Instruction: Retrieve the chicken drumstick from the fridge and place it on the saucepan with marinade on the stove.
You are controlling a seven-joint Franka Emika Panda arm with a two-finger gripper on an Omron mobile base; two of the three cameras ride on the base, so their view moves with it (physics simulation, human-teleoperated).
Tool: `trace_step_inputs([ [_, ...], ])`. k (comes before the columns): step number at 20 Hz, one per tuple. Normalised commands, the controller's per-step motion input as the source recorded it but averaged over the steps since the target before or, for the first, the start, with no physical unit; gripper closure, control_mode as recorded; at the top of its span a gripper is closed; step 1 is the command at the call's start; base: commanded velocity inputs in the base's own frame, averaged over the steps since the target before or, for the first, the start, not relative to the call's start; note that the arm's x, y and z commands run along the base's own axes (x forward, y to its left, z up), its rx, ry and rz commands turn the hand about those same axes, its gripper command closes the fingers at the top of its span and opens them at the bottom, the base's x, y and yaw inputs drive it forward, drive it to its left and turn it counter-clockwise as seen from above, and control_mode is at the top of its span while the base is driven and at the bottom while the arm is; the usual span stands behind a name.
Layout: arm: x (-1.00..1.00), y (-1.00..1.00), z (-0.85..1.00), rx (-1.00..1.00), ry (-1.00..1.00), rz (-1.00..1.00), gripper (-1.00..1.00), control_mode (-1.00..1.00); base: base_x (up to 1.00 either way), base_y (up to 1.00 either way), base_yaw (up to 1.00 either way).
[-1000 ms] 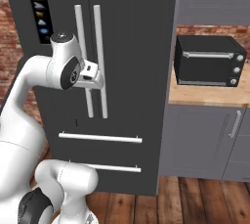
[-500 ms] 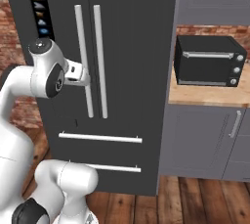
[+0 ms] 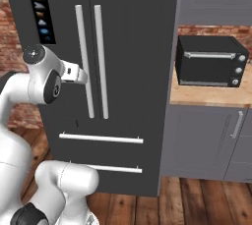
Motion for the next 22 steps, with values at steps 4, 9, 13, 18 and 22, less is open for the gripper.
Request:
trace_step_inputs([
  [4, 0.64, 0.17, 0.03, 0.00, 0.00, -0.01, -1.00, -1.00, 0.00, 0.00, 0.00],
  [9, 0.63, 0.07, 0.00, 0.00, 0.02, 0.00, -1.00, -1.00, 0.00, 0.00, 0.00],
  [13, 0.63, 0.00, 0.00, 0.00, 0.00, 0.00, -1.00, -1.00, 0.00, 0.00, 0.00],
  [18, 0.62, 0.01, -0.02, 0.00, 0.00, 0.00, -1.00, -1.00, 0.00, 0.00, 0.00],
  [22, 0.46, 0.08, -0.18, 0.00, -0.02, 0.00, -1.00, -1.00, 0.00, 0.00, 0.00],
])
